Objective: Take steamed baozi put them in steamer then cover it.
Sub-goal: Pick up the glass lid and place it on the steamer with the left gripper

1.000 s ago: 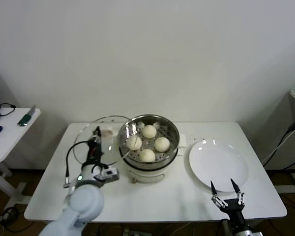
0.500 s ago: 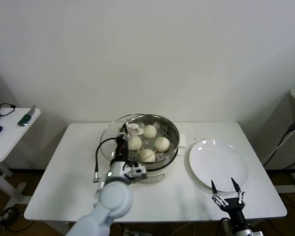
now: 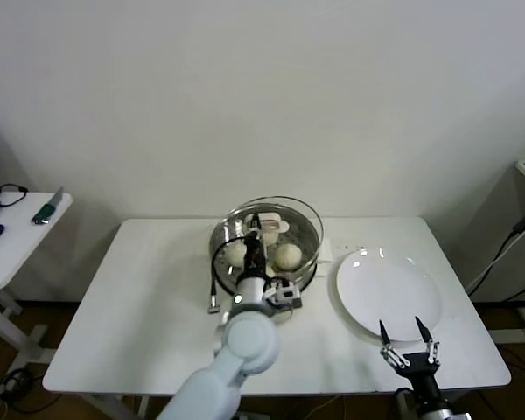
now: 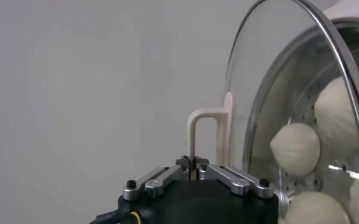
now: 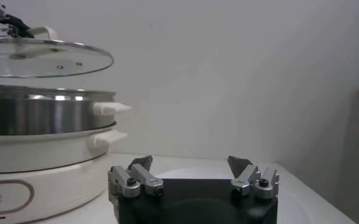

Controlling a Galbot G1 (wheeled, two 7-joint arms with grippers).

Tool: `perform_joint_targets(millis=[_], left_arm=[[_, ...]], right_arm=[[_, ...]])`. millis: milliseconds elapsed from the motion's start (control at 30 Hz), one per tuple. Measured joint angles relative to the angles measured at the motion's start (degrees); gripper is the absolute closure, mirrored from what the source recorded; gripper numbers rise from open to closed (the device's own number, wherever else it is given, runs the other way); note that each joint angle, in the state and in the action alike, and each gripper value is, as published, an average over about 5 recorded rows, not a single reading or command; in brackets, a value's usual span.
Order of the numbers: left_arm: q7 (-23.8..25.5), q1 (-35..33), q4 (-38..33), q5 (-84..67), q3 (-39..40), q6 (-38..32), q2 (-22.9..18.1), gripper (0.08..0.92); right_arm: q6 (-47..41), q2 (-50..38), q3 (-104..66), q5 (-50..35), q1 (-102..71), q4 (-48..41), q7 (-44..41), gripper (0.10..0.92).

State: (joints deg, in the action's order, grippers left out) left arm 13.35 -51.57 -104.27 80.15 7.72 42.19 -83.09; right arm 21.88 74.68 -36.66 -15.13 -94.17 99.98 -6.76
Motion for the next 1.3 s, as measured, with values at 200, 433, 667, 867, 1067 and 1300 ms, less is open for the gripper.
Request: perform_joint_targets(millis=[200,433,667,867,1067,1300], left_arm=[[-0.6,0.6,2.9,1.1,0.1,0.0,-2.1,0.862],[-1.2,0.8,5.7,2.0,-0.4,0.0,-2.8,0.862],[-1.3,0.9,7.4,2.9,-1.0,0.0,-2.8,0.862],[-1.6,0.9,8.2,3.6,-1.2,0.0,-3.0,0.862],[-1.7,1.1,8.6,4.8,-1.5,-0.1,-2.7,0.862],[-1.9,0.7,9.1,6.1,-1.5,-0.1,-2.5,0.862]], right_arm=[[0.2,0.1,-0.1,0.0,0.2,-0.4,0.1,0.203],[0.5,0.1,-0.3,-0.1,0.3,-0.7,0.2,0.203],[0.7,0.1,-0.2,-0.1,0.5,-1.1,0.2,0.203],[0.7,0.1,-0.1,0.0,0.7,-1.1,0.2,0.203],[0.9,0.0,-0.1,-0.1,0.5,-1.3,0.2,0.203],[1.5,-0.1,0.0,-0.1,0.2,-1.6,0.2,0.203]])
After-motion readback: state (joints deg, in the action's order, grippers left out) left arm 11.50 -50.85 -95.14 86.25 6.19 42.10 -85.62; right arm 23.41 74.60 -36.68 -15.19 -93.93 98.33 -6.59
